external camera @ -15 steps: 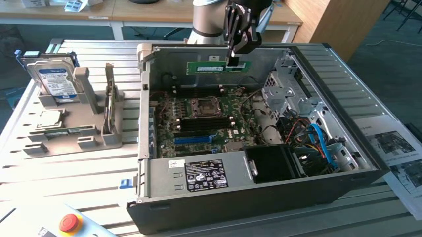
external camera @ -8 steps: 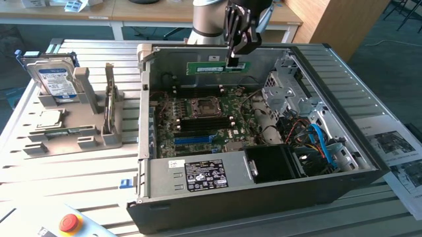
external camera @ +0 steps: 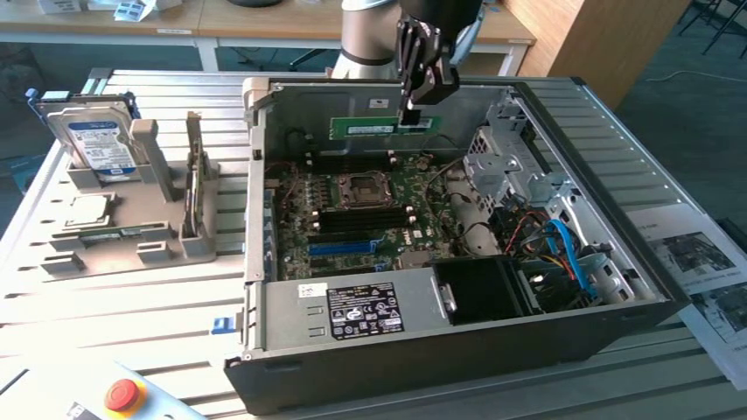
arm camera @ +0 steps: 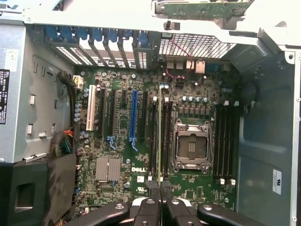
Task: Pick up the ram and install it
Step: 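Insert the ram into the slot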
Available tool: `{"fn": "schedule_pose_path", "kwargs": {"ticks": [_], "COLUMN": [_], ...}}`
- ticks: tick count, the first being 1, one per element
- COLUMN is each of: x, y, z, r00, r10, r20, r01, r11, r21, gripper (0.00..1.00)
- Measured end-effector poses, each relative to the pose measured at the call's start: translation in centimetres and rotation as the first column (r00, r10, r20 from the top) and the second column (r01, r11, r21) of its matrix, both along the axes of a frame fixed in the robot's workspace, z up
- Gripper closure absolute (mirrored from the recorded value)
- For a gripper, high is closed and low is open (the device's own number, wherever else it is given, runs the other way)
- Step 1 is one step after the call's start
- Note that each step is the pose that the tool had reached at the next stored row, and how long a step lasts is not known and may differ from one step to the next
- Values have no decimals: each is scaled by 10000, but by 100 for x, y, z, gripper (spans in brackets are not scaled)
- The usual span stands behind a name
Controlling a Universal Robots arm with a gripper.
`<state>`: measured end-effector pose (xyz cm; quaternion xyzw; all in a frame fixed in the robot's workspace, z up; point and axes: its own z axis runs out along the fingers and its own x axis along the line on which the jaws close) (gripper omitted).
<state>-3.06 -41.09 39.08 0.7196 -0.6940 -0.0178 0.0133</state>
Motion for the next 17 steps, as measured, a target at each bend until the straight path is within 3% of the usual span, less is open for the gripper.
{"fn": "schedule_pose_path", "kwargs": {"ticks": [17], "x": [-14], "y": [0], "z": [-271], "r00": [10000], "r10": [-24], "r20": [0], "r01": [24], "r11": [10000], "r21": [0], "gripper": [88]}}
